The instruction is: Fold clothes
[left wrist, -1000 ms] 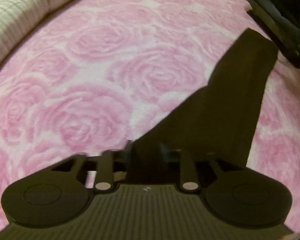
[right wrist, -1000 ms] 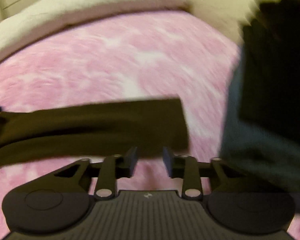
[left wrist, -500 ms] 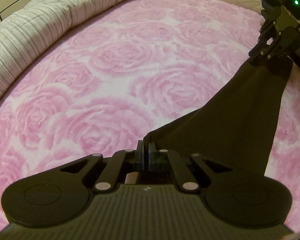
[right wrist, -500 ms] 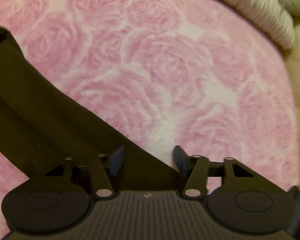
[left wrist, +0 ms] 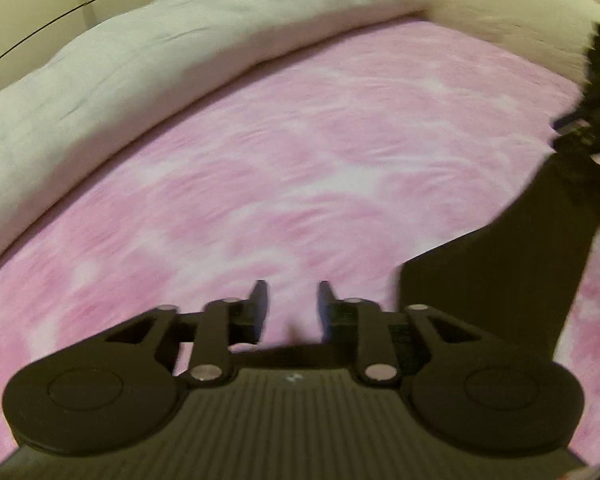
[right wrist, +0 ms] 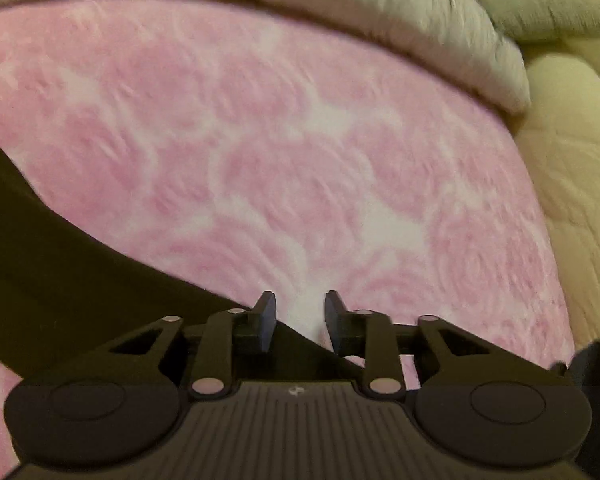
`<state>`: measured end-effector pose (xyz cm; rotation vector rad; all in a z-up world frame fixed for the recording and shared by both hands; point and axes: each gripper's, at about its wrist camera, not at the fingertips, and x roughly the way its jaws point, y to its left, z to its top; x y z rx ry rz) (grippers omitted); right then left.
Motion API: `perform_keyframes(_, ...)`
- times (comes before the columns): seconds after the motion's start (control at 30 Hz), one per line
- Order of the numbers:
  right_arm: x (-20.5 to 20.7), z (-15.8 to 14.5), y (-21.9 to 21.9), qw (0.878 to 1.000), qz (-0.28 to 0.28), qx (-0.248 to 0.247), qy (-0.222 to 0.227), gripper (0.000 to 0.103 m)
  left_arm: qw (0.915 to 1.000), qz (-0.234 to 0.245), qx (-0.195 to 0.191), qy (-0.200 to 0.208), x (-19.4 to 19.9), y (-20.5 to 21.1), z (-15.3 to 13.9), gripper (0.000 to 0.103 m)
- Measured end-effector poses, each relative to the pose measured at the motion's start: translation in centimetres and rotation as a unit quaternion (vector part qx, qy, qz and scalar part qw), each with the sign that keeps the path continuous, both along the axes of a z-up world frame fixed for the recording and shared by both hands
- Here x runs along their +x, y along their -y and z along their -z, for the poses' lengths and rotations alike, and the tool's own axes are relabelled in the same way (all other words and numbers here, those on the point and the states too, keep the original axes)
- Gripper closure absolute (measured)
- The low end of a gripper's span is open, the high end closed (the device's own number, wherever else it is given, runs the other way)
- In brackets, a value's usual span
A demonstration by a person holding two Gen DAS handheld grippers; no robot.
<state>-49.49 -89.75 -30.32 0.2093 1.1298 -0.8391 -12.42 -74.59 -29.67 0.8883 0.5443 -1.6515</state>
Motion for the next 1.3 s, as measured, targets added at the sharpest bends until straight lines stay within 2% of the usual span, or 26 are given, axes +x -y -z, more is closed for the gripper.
perform_keyframes(0.07,1.7,-0.8,-0.9,0.999,-0.025,0.025,0.041,0.068,0.9996,-0.016,0.021,0.006,2.5,-0.6,0.1,0.076)
perform_keyframes(0.13,4.5,-0.7,-2.0,0.994,-0.055,0.058,0.075,0.063,0.9989,-0.008,0.041,0.02,3.8,-1.1,0.7,0.075)
perform_keyframes(0.2,7.5,-0.3,-3.1,0.988,-0.092,0.083,0.097,0.06,0.9981,0.023,0.045,0.035,3.8,-1.3,1.3,0.071)
perform_keyframes(0.27,10.5,0.1,-4.0,0.98,-0.128,0.1,0.116,0.055,0.9935,0.081,0.04,0.07,2.6,-1.2,2.1,0.066)
perform_keyframes(0.37,14.5,1.0,-5.4,0.972,-0.17,0.116,0.116,0.054,0.978,0.16,0.029,0.131,0.7,-0.9,3.4,0.066)
perform_keyframes(0.4,15.4,1.4,-5.8,0.97,-0.181,0.119,0.112,0.054,0.9738,0.177,0.034,0.139,0.5,-0.7,3.9,0.066)
perform_keyframes(0.5,16.8,2.4,-6.4,0.968,-0.19,0.128,0.1,0.054,0.974,0.184,0.063,0.116,1.1,0.6,5.0,0.069)
perform_keyframes(0.57,16.5,2.8,-6.6,0.969,-0.183,0.132,0.095,0.054,0.9791,0.171,0.078,0.078,2.0,1.2,4.7,0.093)
perform_keyframes(0.6,16.3,3.0,-6.6,0.97,-0.18,0.134,0.094,0.054,0.9812,0.165,0.078,0.064,2.3,1.2,4.5,0.1)
perform_keyframes(0.63,16.1,3.2,-6.7,0.971,-0.176,0.136,0.092,0.054,0.9857,0.145,0.058,0.062,2.7,1.1,3.9,0.1)
perform_keyframes(0.7,15.5,3.2,-6.8,0.973,-0.169,0.133,0.089,0.054,0.9951,0.087,0.016,0.045,4.4,1.1,2.7,0.1)
perform_keyframes(0.77,14.9,3.2,-6.7,0.976,-0.154,0.125,0.092,0.054,0.9989,0.039,0.012,0.022,6.1,1.3,2.6,0.1)
perform_keyframes(0.87,14.2,3.5,-6.2,0.98,-0.126,0.129,0.086,0.052,0.9979,0.038,0.035,0.039,6.3,1.0,4.0,0.099)
perform_keyframes(0.93,14.0,3.8,-6.2,0.981,-0.12,0.128,0.08,0.047,0.9983,0.021,0.037,0.041,6.5,1.0,4.4,0.091)
perform_keyframes(0.97,13.7,3.8,-6.2,0.982,-0.115,0.124,0.079,0.042,0.9988,0.012,0.033,0.033,6.8,1.0,4.2,0.087)
perform_keyframes(1.07,12.9,3.8,-6.4,0.986,-0.098,0.109,0.075,0.042,0.9998,-0.013,0.013,0.007,7.9,0.9,3.2,0.082)
perform_keyframes(1.2,11.0,2.0,-7.7,0.988,-0.07,0.085,0.106,0.041,0.9977,-0.053,-0.031,-0.03,10.3,-0.7,0.2,0.075)
perform_keyframes(1.3,9.8,2.8,-8.9,0.989,-0.077,0.097,0.085,0.04,0.9931,-0.099,-0.05,-0.04,12.4,-3.2,-1.7,0.071)
